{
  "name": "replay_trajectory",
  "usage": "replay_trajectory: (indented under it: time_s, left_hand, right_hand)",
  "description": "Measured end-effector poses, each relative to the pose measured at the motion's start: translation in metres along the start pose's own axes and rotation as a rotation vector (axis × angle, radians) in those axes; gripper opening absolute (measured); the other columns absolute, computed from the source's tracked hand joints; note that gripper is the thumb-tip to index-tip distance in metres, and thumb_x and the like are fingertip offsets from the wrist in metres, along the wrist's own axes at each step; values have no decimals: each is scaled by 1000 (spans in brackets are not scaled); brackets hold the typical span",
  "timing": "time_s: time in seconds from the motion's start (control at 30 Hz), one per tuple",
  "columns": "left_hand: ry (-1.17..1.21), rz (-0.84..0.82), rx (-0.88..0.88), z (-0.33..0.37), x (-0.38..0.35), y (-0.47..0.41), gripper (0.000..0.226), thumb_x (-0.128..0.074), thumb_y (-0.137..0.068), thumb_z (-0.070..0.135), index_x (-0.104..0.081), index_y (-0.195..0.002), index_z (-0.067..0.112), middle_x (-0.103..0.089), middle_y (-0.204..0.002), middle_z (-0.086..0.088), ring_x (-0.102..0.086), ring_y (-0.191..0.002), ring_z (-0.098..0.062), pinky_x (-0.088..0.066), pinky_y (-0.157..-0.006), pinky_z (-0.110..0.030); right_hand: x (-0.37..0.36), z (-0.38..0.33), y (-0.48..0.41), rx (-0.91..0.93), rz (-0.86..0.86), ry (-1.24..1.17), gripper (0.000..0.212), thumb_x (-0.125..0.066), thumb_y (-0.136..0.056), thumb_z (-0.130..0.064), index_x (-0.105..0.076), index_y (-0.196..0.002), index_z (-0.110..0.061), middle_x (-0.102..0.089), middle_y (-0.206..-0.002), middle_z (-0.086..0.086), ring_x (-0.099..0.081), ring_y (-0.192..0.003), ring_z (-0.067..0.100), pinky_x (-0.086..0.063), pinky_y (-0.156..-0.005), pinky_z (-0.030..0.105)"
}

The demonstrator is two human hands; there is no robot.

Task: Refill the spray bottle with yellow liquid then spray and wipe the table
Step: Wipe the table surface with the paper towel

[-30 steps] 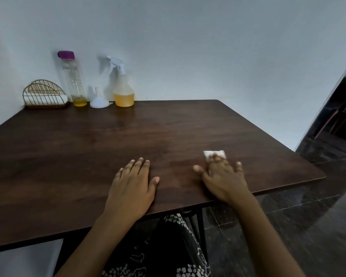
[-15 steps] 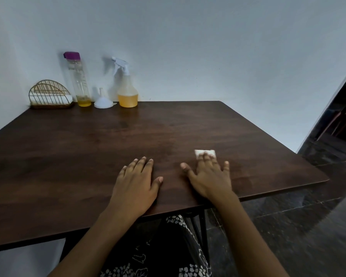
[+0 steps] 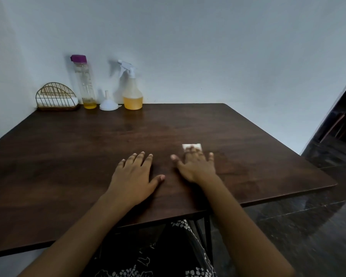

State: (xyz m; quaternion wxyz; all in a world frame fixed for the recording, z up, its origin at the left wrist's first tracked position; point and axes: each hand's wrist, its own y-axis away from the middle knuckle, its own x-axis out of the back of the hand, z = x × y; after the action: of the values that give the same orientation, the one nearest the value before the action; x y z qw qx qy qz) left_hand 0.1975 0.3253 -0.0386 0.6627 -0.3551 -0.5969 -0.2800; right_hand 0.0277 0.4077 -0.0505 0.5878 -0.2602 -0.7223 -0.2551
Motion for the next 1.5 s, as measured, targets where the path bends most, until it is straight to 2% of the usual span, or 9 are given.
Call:
replay_trajectory:
  time_s: [0.13,0.33,0.5,0.6,0.77,0.97,1.2,1.37,1.5]
  left_hand:
    - [-47,-76,-2,-19,12,-23,78,-30,-88,67,-11,-150,23,-10,-159,-4,-11,-145,-22,-16,-115,-42]
    - [-12,-138,23,-47,13,-53,79,-28,-87,70,-16,-149,24,-16,-158,-4,-17,-144,-23,-21,-113,-44]
    - [-28,-173,120,-71,8,-69,73,-28,-89,67,-19,-149,26,-19,-157,-5,-20,-143,-26,-25,-111,-47]
    - [2,-194,156,-79,4,-72,74,-26,-88,69,-18,-149,27,-18,-157,-5,-19,-143,-27,-26,-110,-48]
    - [41,-163,165,-82,-5,-69,73,-22,-87,70,-16,-149,31,-13,-159,-3,-14,-145,-25,-20,-113,-48]
    - [41,-151,164,-84,-8,-69,74,-20,-86,72,-14,-149,32,-11,-159,-1,-12,-145,-23,-17,-114,-47]
    - [58,-164,169,-87,-8,-73,76,-20,-84,74,-14,-148,34,-9,-159,-1,-10,-146,-23,-14,-113,-51]
    - [59,-166,182,-89,-11,-75,77,-19,-82,76,-13,-148,36,-8,-159,0,-9,-146,-22,-13,-113,-50]
    - [58,-160,174,-92,-13,-75,78,-18,-81,77,-14,-148,37,-9,-159,1,-9,-146,-21,-14,-113,-50]
  right_hand:
    - [-1,-5,-7,92,-53,2,80,-9,-88,-70,1,-150,-21,6,-159,-5,8,-145,12,15,-111,51]
    - [19,40,-22,-144,-59,-2,82,-9,-89,-70,2,-151,-17,8,-159,-1,10,-145,15,12,-112,53]
    - [-5,-35,-34,101,-82,8,85,-9,-86,-73,2,-150,-19,8,-159,-2,11,-145,15,16,-111,50]
    - [0,-19,-42,76,-73,7,82,-7,-87,-72,2,-150,-21,8,-158,-5,11,-145,12,16,-110,52]
    - [13,9,-54,-126,-58,9,85,-8,-87,-72,4,-150,-17,9,-158,0,12,-145,16,14,-111,52]
    - [-3,-47,-66,73,-89,5,85,-7,-85,-73,3,-150,-19,9,-158,-2,12,-145,15,18,-109,52]
    - [20,19,-78,-144,-76,8,83,-7,-87,-72,2,-150,-19,9,-159,-2,10,-145,16,13,-111,54]
    - [1,-44,-88,49,-104,15,85,-7,-85,-74,2,-150,-20,8,-158,-1,10,-145,17,17,-110,51]
    - [14,-11,-102,-2,-92,9,80,-7,-88,-71,0,-150,-22,6,-159,-4,7,-146,15,16,-110,54]
